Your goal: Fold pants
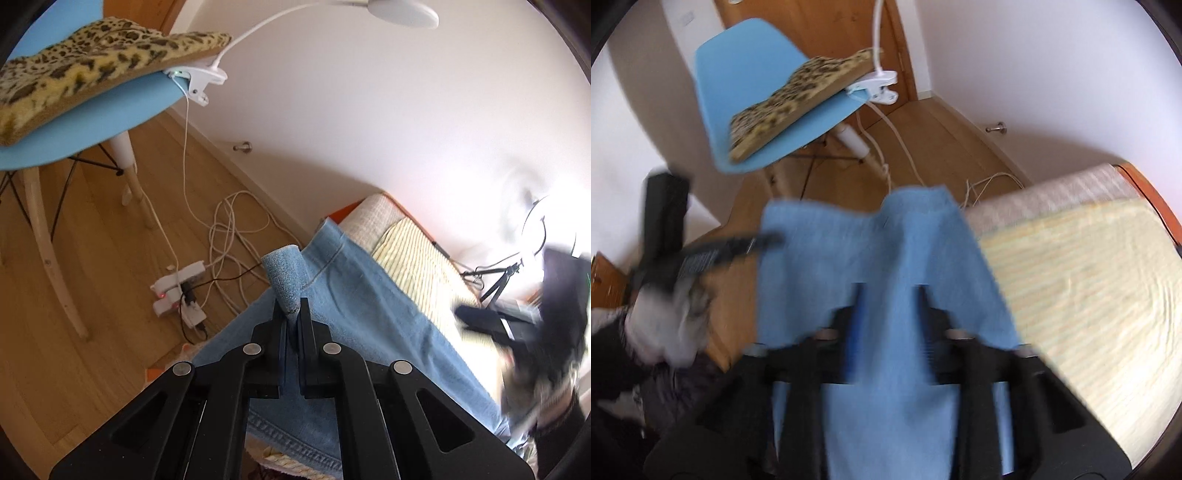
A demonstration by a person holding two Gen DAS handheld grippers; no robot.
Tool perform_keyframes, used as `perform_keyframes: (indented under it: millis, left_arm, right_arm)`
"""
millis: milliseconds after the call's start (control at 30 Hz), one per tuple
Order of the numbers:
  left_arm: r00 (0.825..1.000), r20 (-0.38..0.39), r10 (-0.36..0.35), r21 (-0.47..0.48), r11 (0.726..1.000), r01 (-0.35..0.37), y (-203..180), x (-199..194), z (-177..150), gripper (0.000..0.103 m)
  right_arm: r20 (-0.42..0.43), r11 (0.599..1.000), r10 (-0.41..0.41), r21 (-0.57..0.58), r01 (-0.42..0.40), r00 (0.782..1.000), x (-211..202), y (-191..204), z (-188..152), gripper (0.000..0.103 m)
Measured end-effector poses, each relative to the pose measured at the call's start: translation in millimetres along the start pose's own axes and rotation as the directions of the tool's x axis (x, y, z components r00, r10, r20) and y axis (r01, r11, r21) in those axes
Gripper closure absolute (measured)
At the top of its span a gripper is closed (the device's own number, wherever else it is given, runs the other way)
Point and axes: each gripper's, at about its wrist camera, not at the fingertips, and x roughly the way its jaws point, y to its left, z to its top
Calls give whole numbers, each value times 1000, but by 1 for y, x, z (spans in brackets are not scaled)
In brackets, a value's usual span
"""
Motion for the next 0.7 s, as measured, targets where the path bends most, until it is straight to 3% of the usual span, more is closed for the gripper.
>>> perform_keyframes:
  millis: [167, 367, 500, 600, 700]
  left_arm:
    - [1000, 24, 0, 1, 1000, 0, -4, -4, 3, 100]
    - [999, 45, 2, 4, 1000, -3, -10, -7, 6, 100]
    - [998, 64, 18, 18, 1000, -19, -18, -10, 9, 100]
    - [997, 71, 26, 30, 999, -28, -25, -11, 12, 100]
    - [997, 71, 20, 17, 1000, -21, -28, -9, 16, 100]
  right_arm:
    - [-45, 1000, 0, 3, 0, 999, -62, 4, -69, 51]
    - [-196, 993, -116, -3, 118, 974, -99, -7, -159, 47]
    - [-267, 971, -238, -79, 225, 934, -96, -13, -191, 47]
    - [-287, 967, -256, -87, 241, 923, -96, -19, -203, 47]
    - [-280, 951, -303, -142, 273, 911, -104, -15, -210, 59]
